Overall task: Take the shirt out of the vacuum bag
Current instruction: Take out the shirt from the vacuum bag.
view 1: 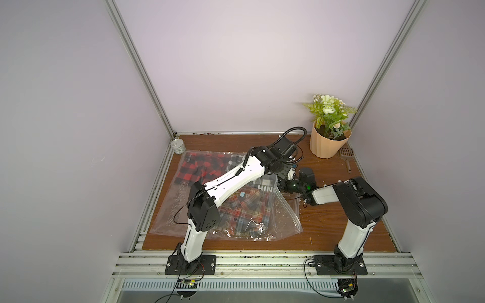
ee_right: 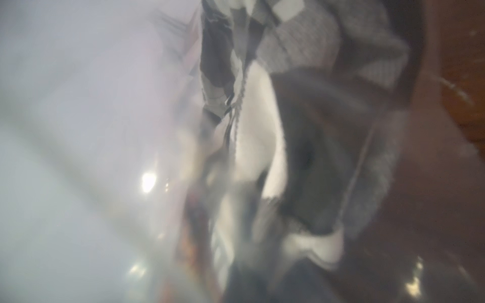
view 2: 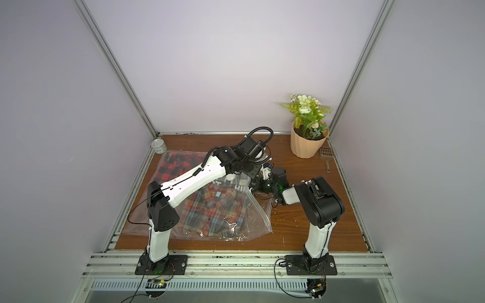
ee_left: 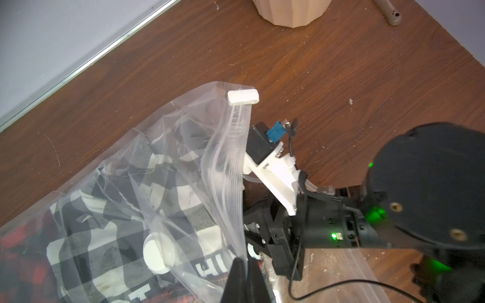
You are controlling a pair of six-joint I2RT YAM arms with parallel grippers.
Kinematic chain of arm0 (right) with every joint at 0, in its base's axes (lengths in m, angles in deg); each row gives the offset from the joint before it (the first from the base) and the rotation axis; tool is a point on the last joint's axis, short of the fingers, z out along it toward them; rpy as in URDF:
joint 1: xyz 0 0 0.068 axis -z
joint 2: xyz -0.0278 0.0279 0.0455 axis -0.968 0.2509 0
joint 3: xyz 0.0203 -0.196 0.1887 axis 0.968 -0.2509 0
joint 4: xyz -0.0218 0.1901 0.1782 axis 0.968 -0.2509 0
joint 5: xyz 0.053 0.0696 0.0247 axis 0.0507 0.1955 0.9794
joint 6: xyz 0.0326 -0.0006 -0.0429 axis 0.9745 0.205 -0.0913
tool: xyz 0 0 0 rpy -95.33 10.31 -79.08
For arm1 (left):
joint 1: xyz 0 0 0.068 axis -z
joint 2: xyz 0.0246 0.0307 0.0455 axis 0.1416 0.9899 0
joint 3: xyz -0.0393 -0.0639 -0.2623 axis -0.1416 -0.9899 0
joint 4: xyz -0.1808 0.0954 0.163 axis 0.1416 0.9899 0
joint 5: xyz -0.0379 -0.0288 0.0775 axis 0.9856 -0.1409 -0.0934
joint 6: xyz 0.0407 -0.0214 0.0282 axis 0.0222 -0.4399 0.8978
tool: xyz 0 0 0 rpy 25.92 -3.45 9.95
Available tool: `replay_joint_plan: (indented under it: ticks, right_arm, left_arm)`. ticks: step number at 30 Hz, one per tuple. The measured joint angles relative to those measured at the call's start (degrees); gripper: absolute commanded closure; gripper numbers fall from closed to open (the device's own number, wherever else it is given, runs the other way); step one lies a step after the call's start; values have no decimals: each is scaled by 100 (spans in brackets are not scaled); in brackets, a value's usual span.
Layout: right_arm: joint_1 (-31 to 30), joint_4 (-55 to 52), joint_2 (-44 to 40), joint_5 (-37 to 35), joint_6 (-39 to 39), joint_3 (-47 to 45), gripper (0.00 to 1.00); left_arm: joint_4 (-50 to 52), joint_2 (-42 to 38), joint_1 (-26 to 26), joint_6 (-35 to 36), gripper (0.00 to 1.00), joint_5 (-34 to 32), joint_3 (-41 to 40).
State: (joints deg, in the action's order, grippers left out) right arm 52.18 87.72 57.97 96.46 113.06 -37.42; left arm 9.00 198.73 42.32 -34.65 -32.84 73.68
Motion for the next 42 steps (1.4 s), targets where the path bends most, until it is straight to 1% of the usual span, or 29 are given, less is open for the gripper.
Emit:
replay_joint_plan:
  ticks: [4, 8, 20, 27, 42]
  right_arm:
    - [0, -509, -527, 0, -190, 44, 100]
    - [-24, -776, -874, -2, -286, 39, 100]
    - [-4, -1390, -1582, -177, -457, -273, 100]
    - [179, -1840, -2039, -177, -562, -280, 100]
    - [424, -2564, -2677, -155, -798, -372, 100]
  left_arm:
    - [0, 0, -68, 22, 100, -63, -13]
    - [-13, 7, -107, 42, 100, -81, -11]
    - [-28, 219, -170, 127, 100, -103, 101]
    - [-35, 251, -262, 131, 100, -103, 103]
    - [-39, 452, -396, 170, 99, -101, 136]
